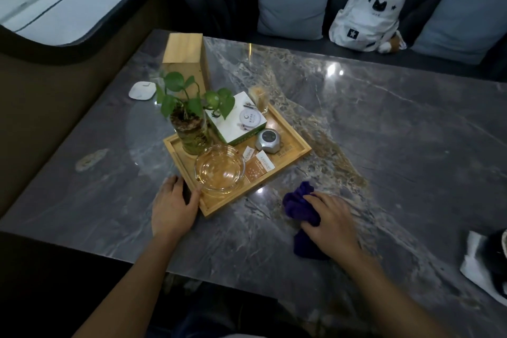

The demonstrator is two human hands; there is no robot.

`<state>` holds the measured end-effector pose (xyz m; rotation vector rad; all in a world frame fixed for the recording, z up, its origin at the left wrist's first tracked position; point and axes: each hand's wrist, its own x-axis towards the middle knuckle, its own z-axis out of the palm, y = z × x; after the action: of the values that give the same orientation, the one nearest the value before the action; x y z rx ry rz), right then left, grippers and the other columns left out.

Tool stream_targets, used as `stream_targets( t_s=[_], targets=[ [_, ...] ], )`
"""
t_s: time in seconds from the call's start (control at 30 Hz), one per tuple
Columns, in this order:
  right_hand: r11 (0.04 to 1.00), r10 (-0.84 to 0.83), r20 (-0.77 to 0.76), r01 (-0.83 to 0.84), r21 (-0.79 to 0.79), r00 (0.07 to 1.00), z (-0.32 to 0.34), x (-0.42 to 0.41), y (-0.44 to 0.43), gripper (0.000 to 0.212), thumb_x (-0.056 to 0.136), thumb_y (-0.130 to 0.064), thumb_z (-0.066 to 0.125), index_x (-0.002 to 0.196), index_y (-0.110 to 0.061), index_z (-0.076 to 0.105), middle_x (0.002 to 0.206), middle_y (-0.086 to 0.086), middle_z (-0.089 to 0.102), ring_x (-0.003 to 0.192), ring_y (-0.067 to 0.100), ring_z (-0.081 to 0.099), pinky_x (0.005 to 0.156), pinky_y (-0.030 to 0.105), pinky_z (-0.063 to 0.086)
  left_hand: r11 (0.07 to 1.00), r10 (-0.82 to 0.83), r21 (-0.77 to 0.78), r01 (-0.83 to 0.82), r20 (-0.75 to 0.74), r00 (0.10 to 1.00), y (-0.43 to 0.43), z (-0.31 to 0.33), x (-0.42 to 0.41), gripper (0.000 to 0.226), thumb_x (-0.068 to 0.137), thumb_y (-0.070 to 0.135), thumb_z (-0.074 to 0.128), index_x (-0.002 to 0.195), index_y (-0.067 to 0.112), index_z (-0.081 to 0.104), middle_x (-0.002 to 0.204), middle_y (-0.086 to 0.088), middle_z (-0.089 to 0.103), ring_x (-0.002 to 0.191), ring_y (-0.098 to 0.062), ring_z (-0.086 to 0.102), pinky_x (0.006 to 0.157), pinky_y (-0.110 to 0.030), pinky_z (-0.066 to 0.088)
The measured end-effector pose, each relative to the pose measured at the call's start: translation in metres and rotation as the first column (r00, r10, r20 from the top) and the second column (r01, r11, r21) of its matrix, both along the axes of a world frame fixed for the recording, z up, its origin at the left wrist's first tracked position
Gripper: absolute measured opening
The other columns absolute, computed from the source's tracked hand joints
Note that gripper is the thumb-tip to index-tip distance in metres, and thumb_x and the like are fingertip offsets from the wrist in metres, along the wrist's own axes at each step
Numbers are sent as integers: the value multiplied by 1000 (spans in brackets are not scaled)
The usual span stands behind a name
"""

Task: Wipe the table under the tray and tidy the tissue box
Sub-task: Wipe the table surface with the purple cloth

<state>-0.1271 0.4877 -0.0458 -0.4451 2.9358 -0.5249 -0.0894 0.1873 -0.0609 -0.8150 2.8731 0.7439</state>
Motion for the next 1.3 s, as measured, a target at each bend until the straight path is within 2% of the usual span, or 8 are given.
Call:
stream_targets(
  t_s=[0.1, 0.23, 0.4, 0.57, 0.77, 1.0, 1.2, 1.3],
  targets=[
    [995, -88, 21, 89, -38, 996, 4, -5, -17, 49, 76, -24, 67, 122, -10, 56, 123, 10, 59, 114, 30, 51, 97, 44, 35, 998, 33, 60, -32, -28, 999, -9, 2, 7, 62, 89, 51, 40, 135, 8, 41, 144, -15, 42, 130, -30, 41, 106, -49, 37],
    [988, -134, 14, 135, -74, 991, 10, -9, -42, 52, 76, -22, 68, 124, -10, 53, 126, 10, 56, 117, 28, 48, 99, 42, 32, 990, 134, 49, -131, -69, 989, -25, 5, 24, 55, 91, 39, 46, 134, 4, 42, 144, -17, 41, 133, -31, 38, 111, -45, 31],
    [961, 62, -138, -97, -258, 988, 26, 1, -100, 52, 67, -31, 60, 112, -6, 62, 117, 15, 64, 107, 34, 58, 90, 46, 41, 971, 240, 20, -239, -65, 969, -57, 2, 43, 56, 90, 37, 49, 132, 2, 43, 144, -18, 42, 134, -32, 37, 111, -45, 31],
    [856, 219, -341, -347, -383, 914, 49, 0, -173, 42, 67, -28, 56, 101, -5, 66, 100, 14, 69, 94, 23, 56, 82, 40, 48, 956, 288, -43, -289, -22, 957, -85, 0, 57, 63, 90, 44, 44, 140, 7, 33, 151, -12, 31, 140, -27, 27, 114, -42, 24],
    [813, 356, -353, -473, -341, 865, 53, -15, -249, 43, 64, -27, 55, 100, -7, 66, 99, 12, 70, 90, 25, 60, 77, 40, 50, 942, 335, -17, -335, -5, 942, -113, 0, 66, 67, 91, 48, 39, 144, 9, 23, 155, -10, 21, 143, -23, 17, 118, -38, 16],
    [839, 384, -257, -451, -304, 887, 45, -44, -321, 44, 62, -19, 65, 103, -3, 63, 99, 17, 68, 90, 38, 63, 81, 48, 49, 907, 421, -17, -421, -11, 907, -154, 1, 61, 70, 92, 49, 35, 146, 9, 16, 157, -7, 14, 145, -20, 10, 120, -35, 10],
    [905, 393, -148, -410, -115, 908, 26, -60, -358, 41, 74, -24, 69, 111, -9, 59, 114, 15, 62, 105, 37, 55, 88, 47, 40, 905, 404, -137, -402, -9, 915, -164, -10, 59, 70, 92, 49, 29, 146, 7, 13, 157, -8, 13, 145, -20, 9, 120, -33, 5],
    [893, 451, -113, -447, 57, 886, 12, -60, -364, 56, 79, -41, 63, 127, -13, 50, 135, 18, 48, 124, 37, 42, 99, 48, 32, 897, 399, -203, -394, -14, 917, -162, -15, 59, 71, 91, 52, 24, 145, 7, 16, 156, -8, 19, 145, -19, 14, 118, -33, 6]
  ],
)
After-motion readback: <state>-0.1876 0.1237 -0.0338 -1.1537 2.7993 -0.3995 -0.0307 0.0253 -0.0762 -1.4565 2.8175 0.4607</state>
